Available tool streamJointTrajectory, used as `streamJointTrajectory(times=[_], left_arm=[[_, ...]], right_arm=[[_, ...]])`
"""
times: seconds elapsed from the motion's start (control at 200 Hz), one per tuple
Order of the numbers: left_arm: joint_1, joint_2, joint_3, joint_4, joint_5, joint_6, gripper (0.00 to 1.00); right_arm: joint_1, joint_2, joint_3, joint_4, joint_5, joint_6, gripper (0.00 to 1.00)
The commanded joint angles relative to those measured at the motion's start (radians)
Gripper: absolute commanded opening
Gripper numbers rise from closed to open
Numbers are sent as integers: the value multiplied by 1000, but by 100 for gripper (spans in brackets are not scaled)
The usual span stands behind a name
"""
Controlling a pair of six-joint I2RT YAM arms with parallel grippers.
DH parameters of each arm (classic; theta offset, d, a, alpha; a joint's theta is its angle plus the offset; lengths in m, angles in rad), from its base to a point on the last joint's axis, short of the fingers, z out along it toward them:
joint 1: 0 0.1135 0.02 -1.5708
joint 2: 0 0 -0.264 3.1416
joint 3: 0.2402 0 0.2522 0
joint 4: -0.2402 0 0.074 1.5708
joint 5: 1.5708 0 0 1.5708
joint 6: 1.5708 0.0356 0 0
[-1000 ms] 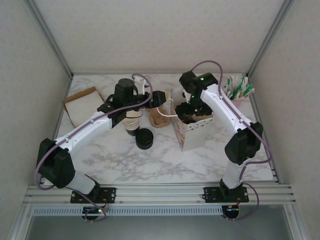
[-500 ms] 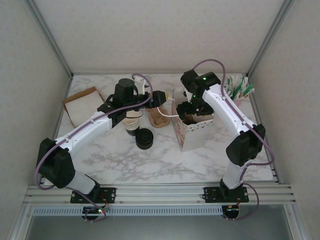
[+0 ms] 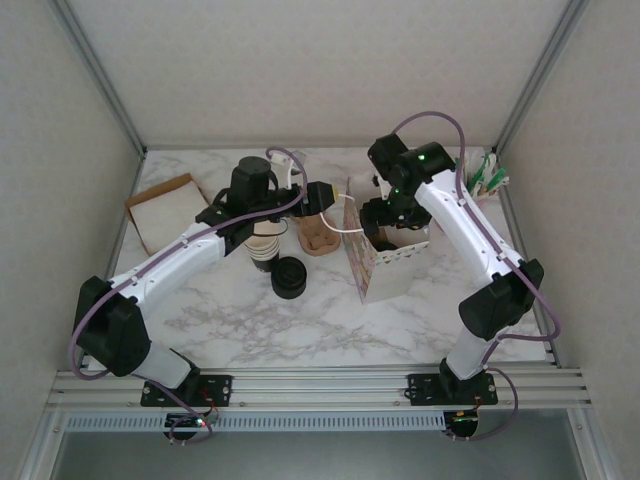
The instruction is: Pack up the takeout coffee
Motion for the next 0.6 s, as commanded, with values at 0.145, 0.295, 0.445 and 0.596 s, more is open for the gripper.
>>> streamJointTrajectory(times=[0.145, 0.295, 0.445, 0.596], left_arm=[[-13, -15, 25, 4, -10, 14, 76], [-13, -23, 26, 5, -18, 12, 76], [-14, -34, 27, 5, -29, 11, 75], [-16, -44, 27, 4, -34, 9, 76]], right_arm=[[-1, -42, 36, -21, 19, 18, 77], [-1, -58, 31, -7, 17, 20, 72], [0, -76, 19, 11, 18, 19, 66], [0, -88, 15, 19, 19, 18, 62]])
